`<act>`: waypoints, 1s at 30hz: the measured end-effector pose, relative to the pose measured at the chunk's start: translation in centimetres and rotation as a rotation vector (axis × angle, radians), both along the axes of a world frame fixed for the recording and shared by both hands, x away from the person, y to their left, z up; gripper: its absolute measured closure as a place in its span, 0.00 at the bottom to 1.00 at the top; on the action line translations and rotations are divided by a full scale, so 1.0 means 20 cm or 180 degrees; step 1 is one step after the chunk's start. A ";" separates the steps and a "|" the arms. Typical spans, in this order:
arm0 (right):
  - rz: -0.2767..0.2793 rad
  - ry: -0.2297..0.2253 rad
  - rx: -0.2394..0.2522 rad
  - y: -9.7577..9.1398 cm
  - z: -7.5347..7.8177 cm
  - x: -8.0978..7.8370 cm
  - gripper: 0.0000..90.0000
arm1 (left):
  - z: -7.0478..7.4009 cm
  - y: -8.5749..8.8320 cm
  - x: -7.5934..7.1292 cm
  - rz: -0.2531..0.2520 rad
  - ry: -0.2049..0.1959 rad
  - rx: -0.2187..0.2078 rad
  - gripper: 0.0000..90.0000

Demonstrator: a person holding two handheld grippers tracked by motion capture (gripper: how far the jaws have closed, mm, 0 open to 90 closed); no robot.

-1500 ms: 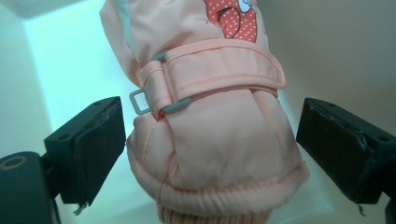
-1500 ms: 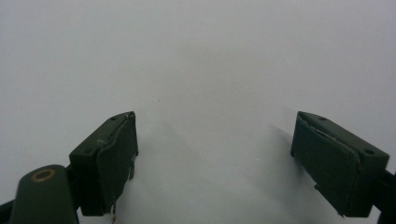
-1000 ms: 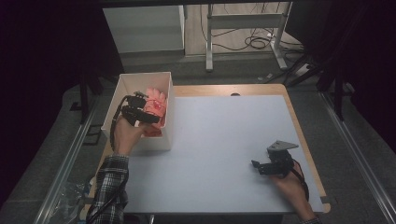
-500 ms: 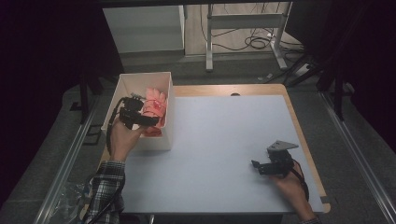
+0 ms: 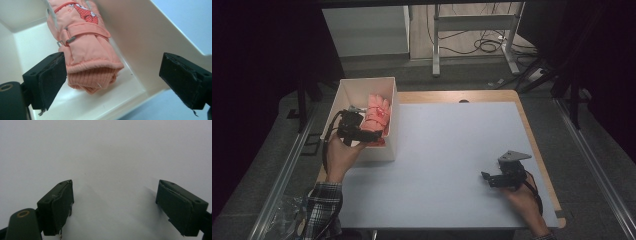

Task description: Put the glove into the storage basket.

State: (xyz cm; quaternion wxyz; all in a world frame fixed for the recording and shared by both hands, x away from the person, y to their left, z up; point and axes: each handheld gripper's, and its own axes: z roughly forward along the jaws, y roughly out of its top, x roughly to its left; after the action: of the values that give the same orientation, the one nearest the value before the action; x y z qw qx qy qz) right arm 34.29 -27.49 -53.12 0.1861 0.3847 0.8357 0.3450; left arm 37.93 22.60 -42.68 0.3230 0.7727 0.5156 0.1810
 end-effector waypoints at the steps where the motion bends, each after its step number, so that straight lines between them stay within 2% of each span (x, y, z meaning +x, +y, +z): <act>1: 0.0001 0.0000 0.0000 0.00 0.00 0.00 0.17 | 0.00 0.00 -0.01 -0.0006 -0.0010 -0.0004 0.09; 10: -0.0004 0.0004 0.0001 0.00 0.00 0.00 0.17 | 0.00 0.00 -0.09 -0.0098 -0.0080 -0.0071 0.08; 16: -0.0001 -0.0003 -0.0002 0.00 0.00 0.00 0.17 | -0.01 -0.01 -0.14 -0.0163 -0.0121 -0.0060 0.08; 30: 0.0000 -0.0003 -0.0004 0.00 0.00 0.00 0.17 | -0.03 -0.08 -0.27 -0.0344 -0.0234 -0.0155 0.08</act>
State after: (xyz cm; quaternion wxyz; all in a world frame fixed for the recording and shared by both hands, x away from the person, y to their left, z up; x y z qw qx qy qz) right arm 34.28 -27.49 -53.13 0.1867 0.3845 0.8358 0.3447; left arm 32.61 21.07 -43.19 0.3697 0.7842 0.4652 0.1789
